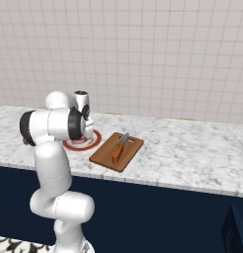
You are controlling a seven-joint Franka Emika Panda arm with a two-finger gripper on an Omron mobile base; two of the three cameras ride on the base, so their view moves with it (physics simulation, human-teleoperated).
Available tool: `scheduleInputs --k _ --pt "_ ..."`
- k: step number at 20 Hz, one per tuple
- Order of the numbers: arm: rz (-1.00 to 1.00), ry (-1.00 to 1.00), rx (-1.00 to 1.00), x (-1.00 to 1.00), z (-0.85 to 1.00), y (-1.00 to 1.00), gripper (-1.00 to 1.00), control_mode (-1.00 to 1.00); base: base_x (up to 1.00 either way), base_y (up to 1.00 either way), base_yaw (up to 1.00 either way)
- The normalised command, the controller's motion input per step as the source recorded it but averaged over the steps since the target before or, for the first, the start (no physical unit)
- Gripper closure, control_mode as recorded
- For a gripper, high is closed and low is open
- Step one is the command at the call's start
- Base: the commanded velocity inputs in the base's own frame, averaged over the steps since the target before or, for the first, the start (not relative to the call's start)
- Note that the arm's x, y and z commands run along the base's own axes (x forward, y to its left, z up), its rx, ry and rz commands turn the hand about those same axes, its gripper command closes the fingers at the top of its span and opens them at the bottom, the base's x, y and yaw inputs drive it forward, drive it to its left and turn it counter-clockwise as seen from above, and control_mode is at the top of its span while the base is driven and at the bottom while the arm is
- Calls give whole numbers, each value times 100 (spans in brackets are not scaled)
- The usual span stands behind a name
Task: Pick up the knife from the drawer and place it on the cutting board. Then place the meat from the plate to the cutting board.
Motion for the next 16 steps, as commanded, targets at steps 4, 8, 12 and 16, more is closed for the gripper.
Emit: scheduleInputs --k 4,8,12,16 --pt "0 -1 0 18 -8 0 -100 -100 0 0 0" --pt "0 0 0 25 -14 0 -100 -100 0 0 0" --pt "0 0 0 7 -24 -1 -100 -100 0 0 0" --pt "0 0 0 17 -24 -5 -100 -100 0 0 0"
